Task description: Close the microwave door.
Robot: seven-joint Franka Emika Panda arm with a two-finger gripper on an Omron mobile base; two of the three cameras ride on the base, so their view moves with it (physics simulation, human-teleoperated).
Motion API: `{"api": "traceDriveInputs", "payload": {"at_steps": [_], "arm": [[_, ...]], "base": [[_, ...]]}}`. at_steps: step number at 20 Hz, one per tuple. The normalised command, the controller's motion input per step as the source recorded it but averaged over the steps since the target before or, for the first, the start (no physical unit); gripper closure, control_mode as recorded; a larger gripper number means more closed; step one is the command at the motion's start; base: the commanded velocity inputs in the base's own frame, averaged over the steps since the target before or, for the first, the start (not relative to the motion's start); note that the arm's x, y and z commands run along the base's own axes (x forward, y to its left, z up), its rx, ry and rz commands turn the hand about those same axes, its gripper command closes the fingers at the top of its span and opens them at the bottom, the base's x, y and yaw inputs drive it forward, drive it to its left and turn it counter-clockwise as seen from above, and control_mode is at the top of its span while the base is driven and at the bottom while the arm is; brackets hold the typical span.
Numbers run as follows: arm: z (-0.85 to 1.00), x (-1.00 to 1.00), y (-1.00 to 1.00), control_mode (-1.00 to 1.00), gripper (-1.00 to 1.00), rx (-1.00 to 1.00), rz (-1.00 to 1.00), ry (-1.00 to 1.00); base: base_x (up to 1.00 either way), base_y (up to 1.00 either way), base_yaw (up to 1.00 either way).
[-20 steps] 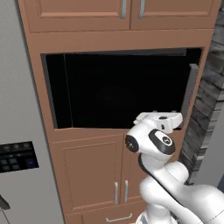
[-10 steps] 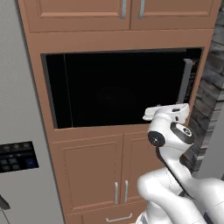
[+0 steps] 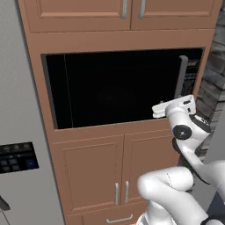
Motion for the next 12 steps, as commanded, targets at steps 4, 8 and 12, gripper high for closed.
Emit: {"api": "traceDriveInputs", "payload": {"at_steps": [4,8,12], "arm": [[0.29,0.29,0.00,-1.00,-1.00,0.00,0.09,0.14],[0.23,0.23,0.00,-1.00,-1.00,-0.01,0.04,0.15],[0.12,0.05,0.00,-1.00,-1.00,0.00,0.01,0.11]], "base": [[0.00,0.00,0.00],[0.00,0.00,0.00],[0.00,0.00,0.00]]}}
